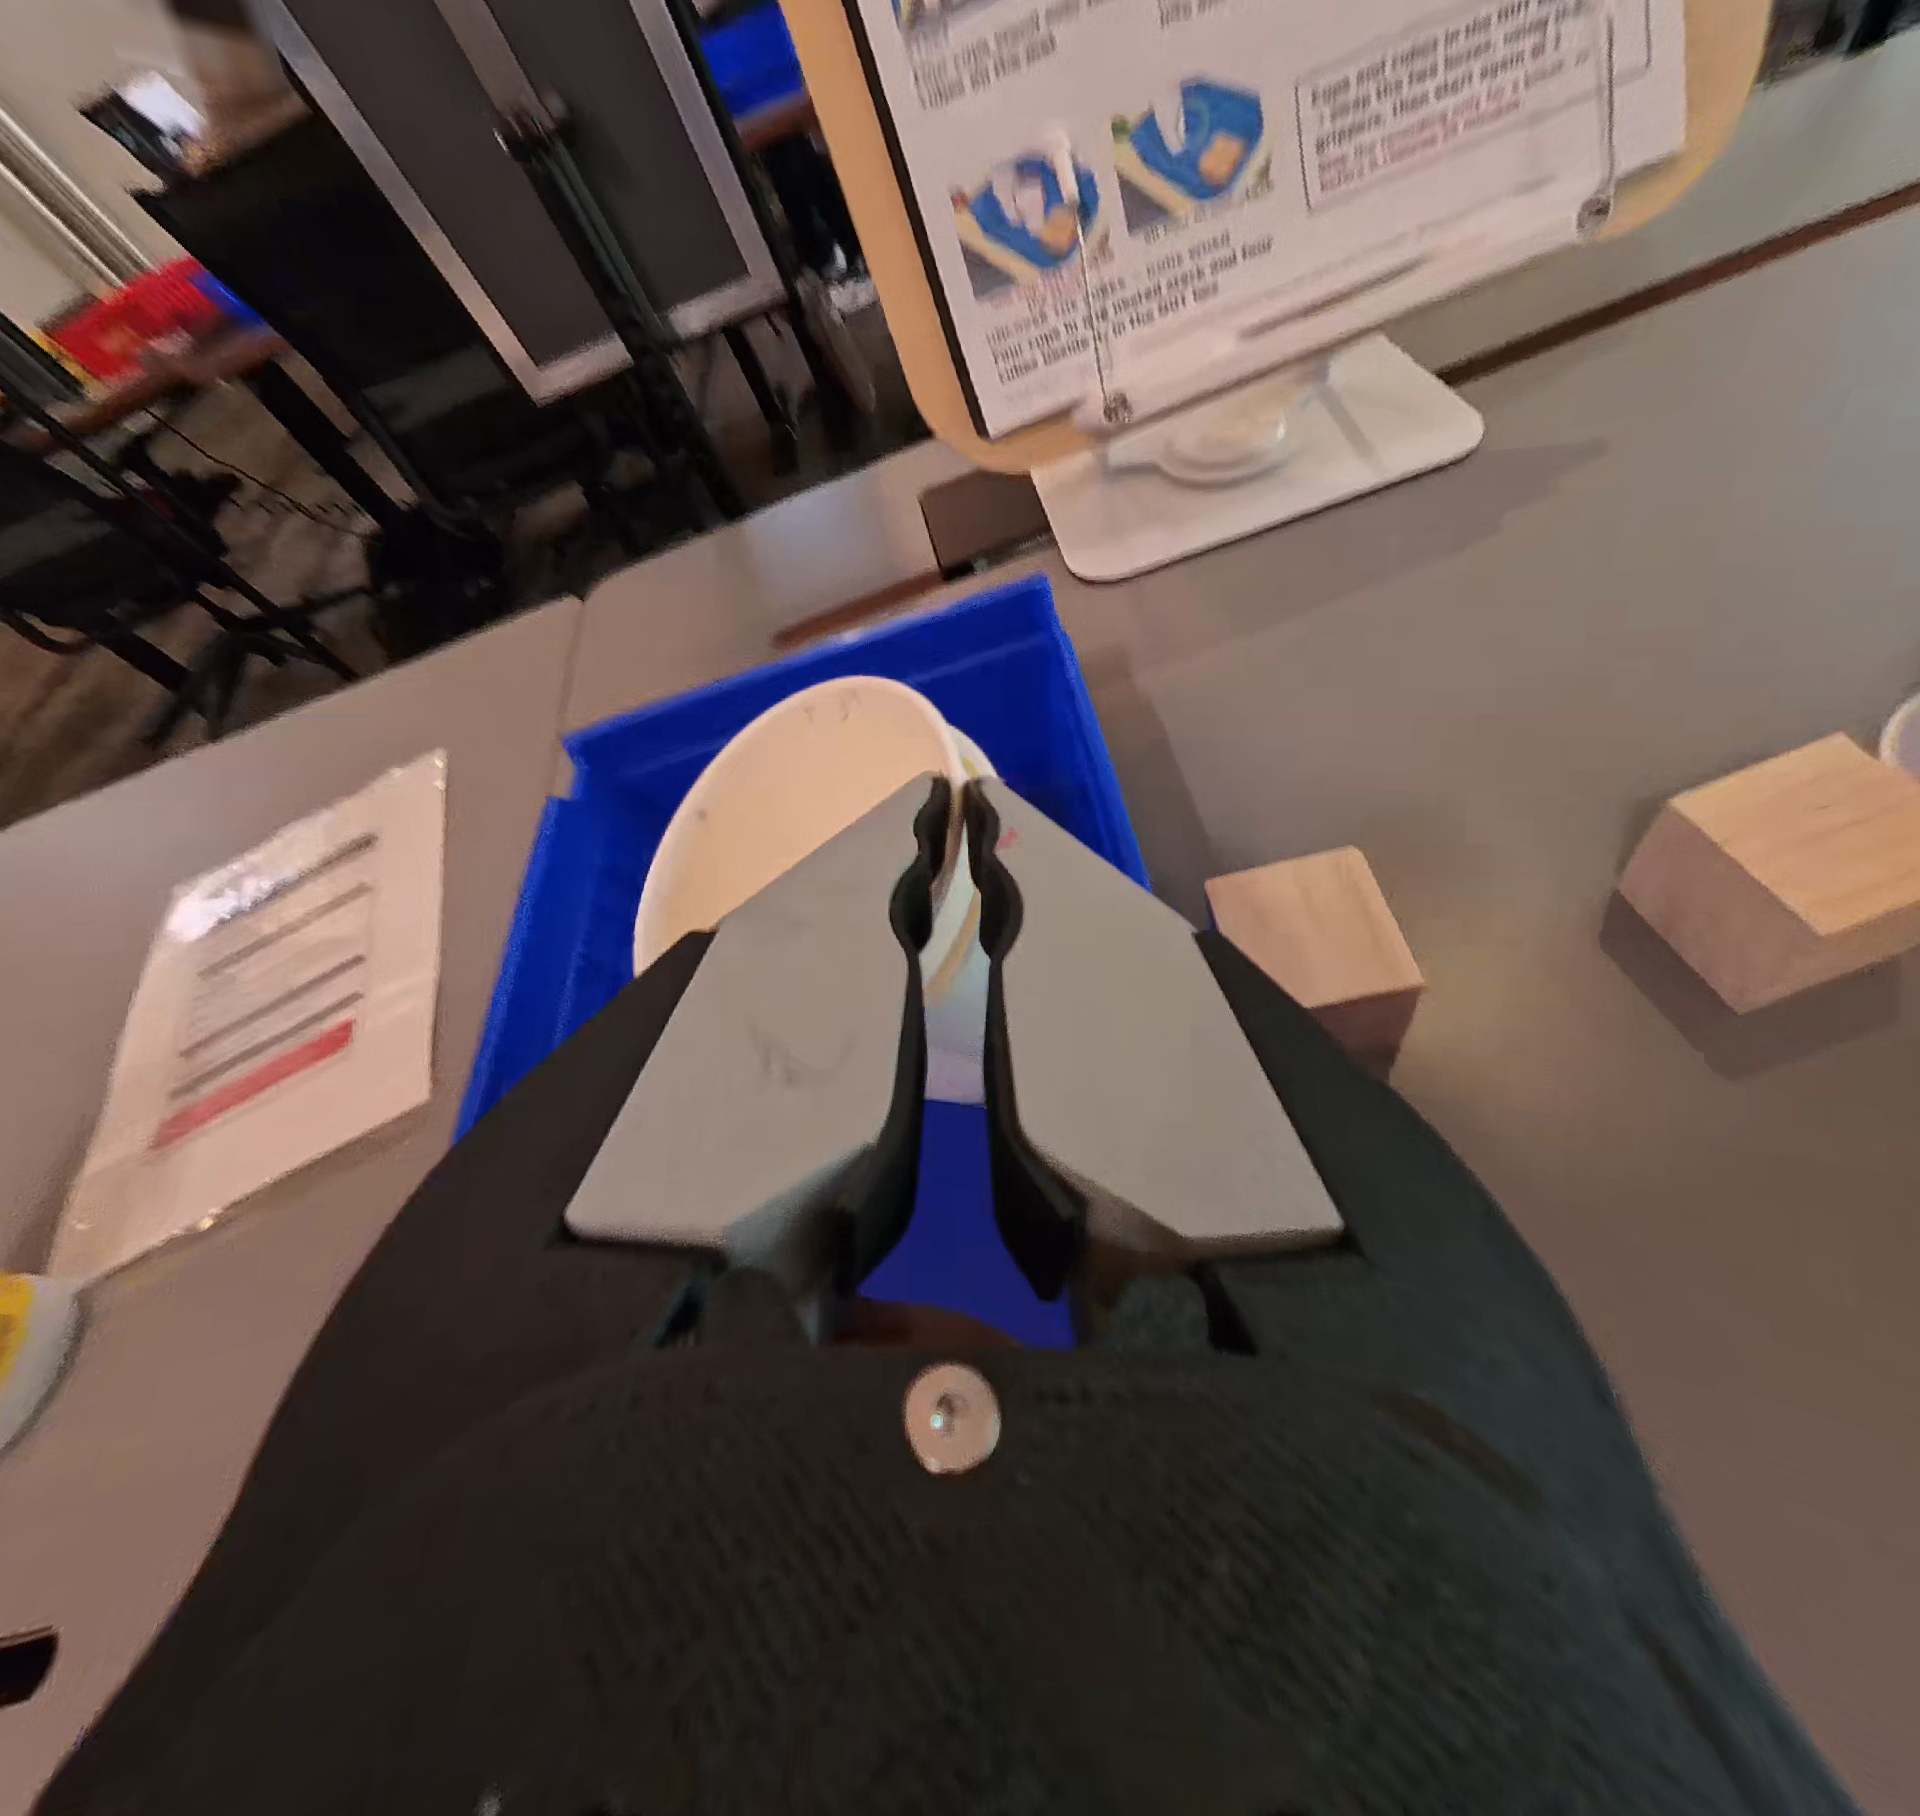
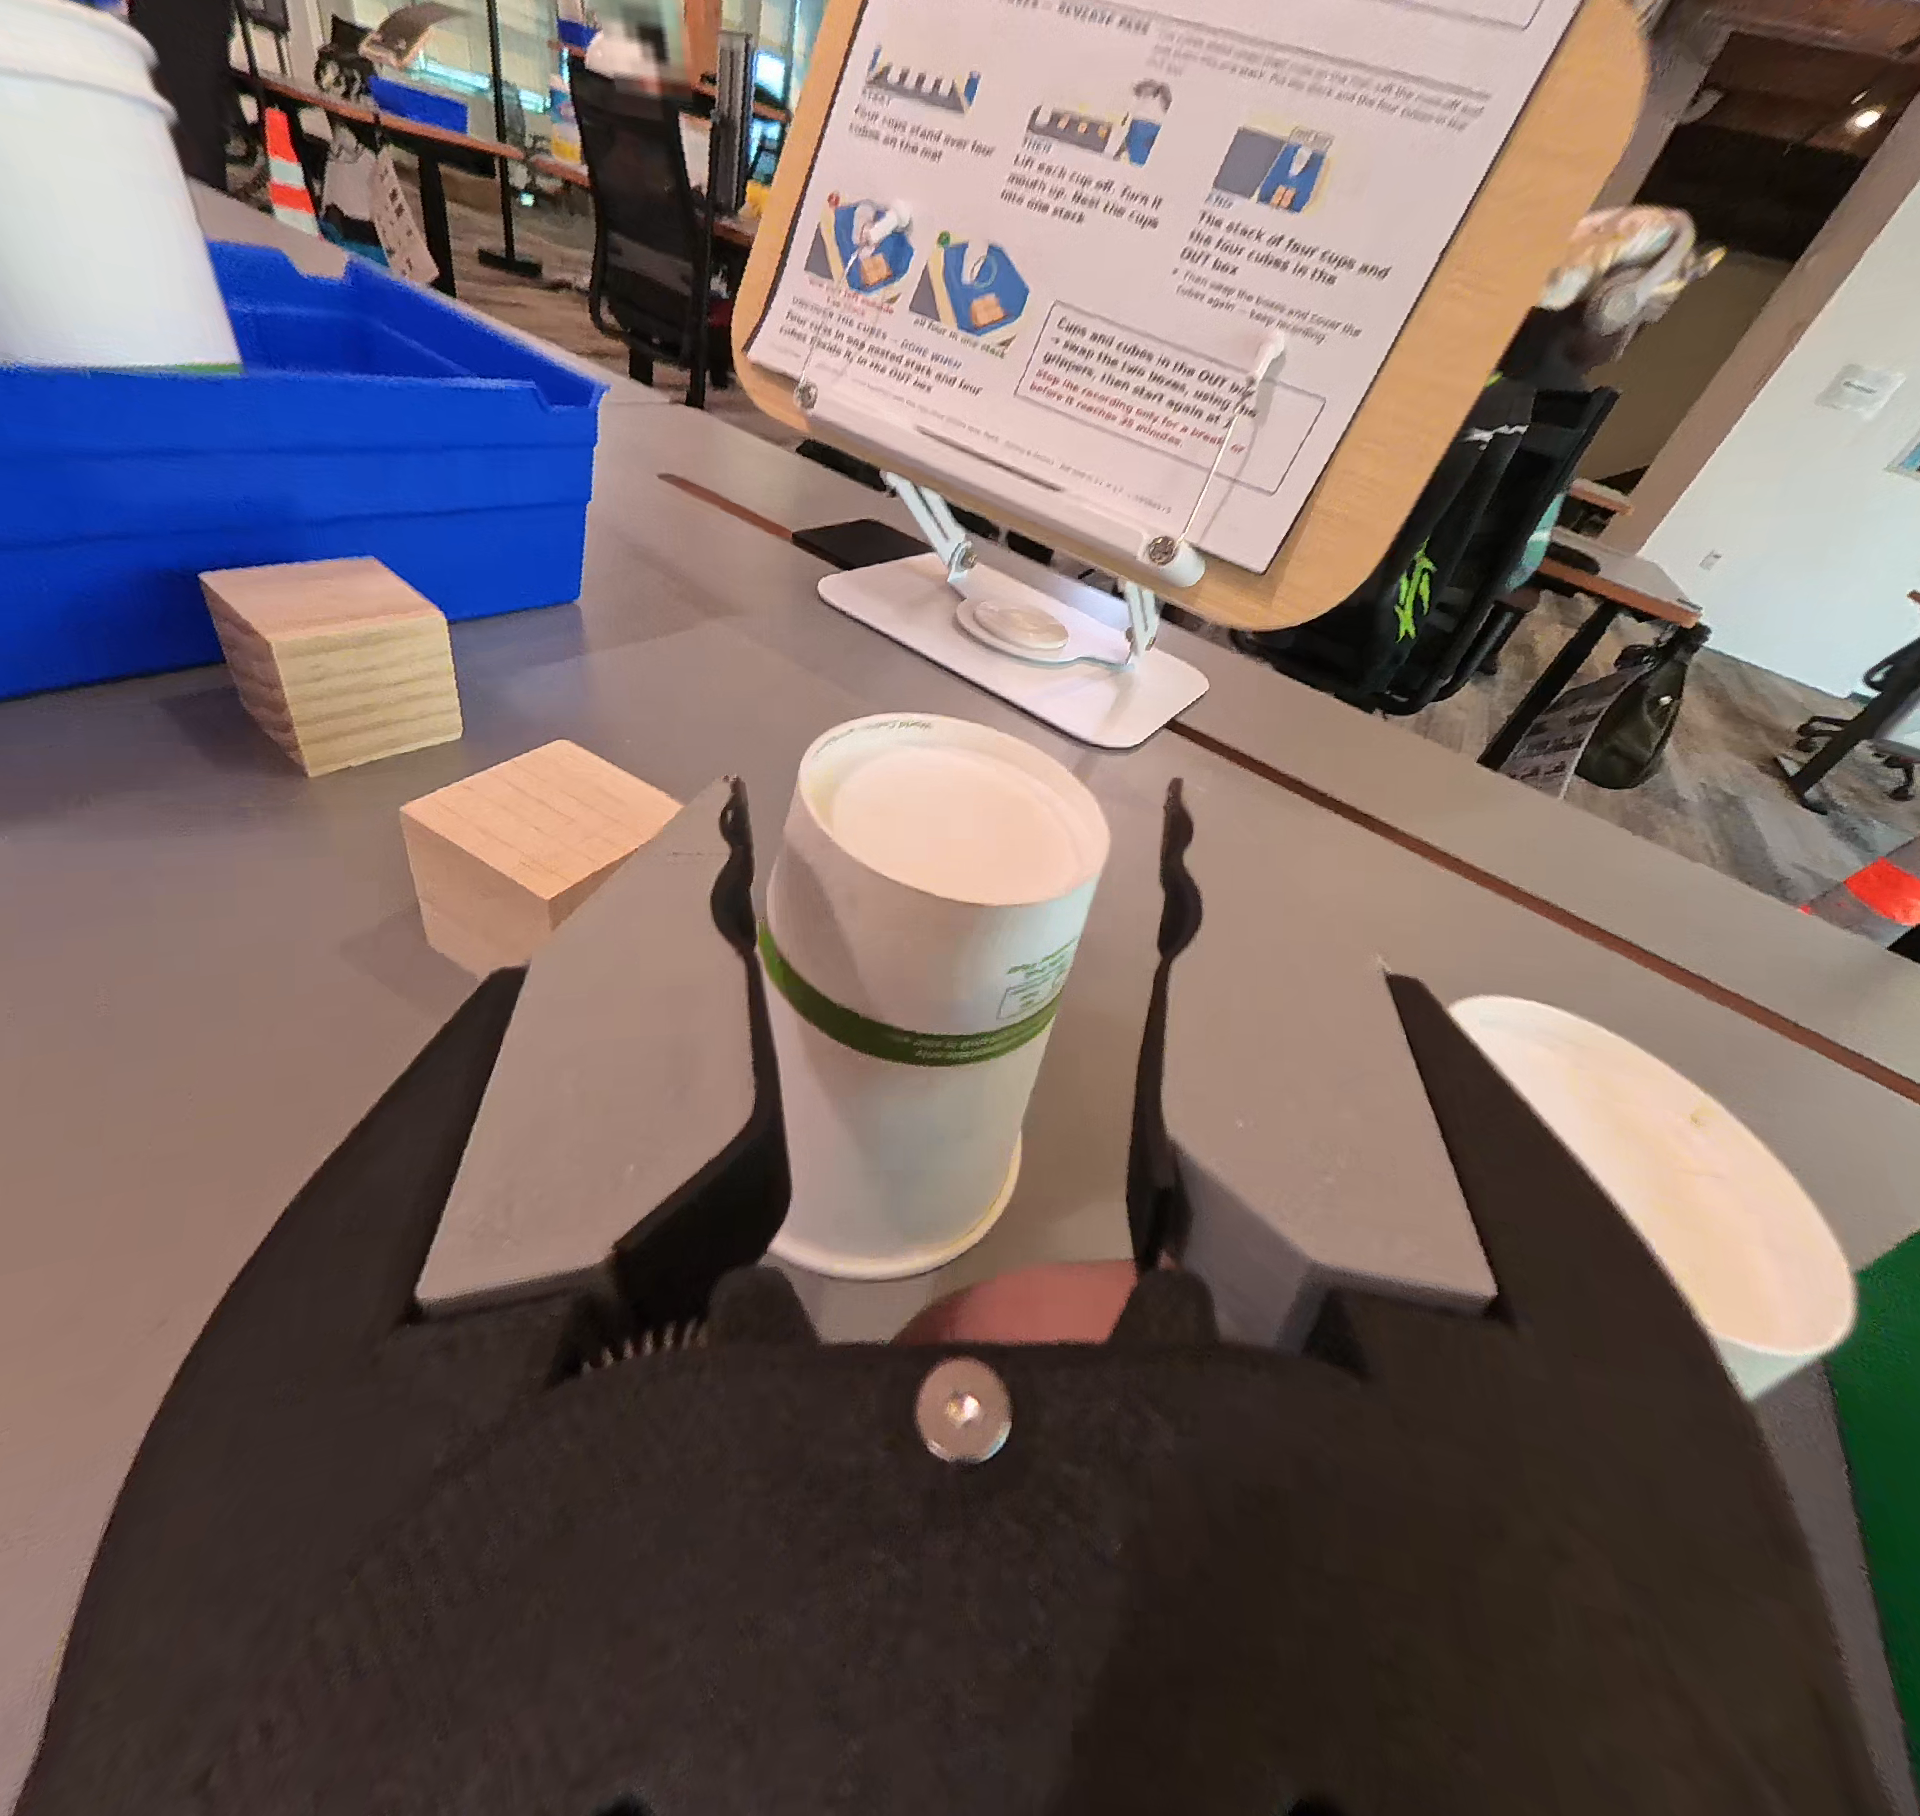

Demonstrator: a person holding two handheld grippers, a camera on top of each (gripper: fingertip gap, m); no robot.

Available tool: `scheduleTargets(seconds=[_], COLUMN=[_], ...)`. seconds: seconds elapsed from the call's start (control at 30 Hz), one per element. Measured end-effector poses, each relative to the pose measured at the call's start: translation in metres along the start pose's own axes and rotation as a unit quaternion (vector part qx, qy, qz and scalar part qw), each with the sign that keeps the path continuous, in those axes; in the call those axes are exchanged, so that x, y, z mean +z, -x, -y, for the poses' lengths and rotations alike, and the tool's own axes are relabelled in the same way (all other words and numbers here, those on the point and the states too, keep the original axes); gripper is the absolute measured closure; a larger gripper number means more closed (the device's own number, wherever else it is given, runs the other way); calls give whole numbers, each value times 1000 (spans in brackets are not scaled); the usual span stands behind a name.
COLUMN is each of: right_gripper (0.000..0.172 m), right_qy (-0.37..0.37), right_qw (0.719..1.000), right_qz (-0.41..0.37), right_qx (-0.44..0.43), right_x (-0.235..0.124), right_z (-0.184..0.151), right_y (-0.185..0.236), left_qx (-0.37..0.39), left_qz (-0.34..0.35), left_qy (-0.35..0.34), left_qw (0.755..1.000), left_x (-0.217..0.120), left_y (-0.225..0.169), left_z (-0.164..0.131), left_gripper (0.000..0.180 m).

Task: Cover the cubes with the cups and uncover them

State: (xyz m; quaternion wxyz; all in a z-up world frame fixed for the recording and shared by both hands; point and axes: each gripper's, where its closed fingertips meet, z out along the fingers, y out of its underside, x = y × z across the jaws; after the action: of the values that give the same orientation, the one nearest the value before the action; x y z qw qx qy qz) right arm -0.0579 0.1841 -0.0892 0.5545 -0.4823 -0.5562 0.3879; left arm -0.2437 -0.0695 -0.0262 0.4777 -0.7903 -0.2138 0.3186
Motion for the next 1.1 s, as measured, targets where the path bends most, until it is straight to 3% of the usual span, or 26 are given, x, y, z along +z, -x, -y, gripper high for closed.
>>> scheduleTargets(seconds=[0.2,0.3,0.37,0.53,0.63,0.7,0.77,0.87,1.03,1.1], right_gripper=[98,100,99,101,111,105,99,90,75,76], right_qy=[-93,-98,-93,-127,-117,-95,-85,-96,-154,-178], right_qw=[995,994,995,984,948,894,849,816,775,762], right_qz=[-1,5,11,104,278,411,488,527,509,478], right_qx=[37,45,42,64,104,149,183,218,342,399], right_x=[-21,-23,-22,-30,-45,-65,-82,-94,-91,-82], right_z=[36,38,36,50,54,56,61,69,95,99], right_y=[-11,-10,-8,23,76,114,135,140,94,65], left_qx=[42,94,88,96,81,52,18,-50,-130,-142], left_qz=[29,76,76,74,15,-54,-139,-257,-319,-359], left_qy=[-103,-87,-80,-166,-223,-275,-339,-400,-405,-388], left_qw=[993,989,990,979,971,959,930,878,847,837], left_x=[-43,-39,-35,-67,-88,-106,-129,-152,-139,-131], left_y=[-6,6,7,-16,-56,-94,-137,-196,-254,-272], left_z=[65,66,62,94,118,133,144,145,119,106], left_gripper=[179,179,179,179,179,179,179,179,179,179])
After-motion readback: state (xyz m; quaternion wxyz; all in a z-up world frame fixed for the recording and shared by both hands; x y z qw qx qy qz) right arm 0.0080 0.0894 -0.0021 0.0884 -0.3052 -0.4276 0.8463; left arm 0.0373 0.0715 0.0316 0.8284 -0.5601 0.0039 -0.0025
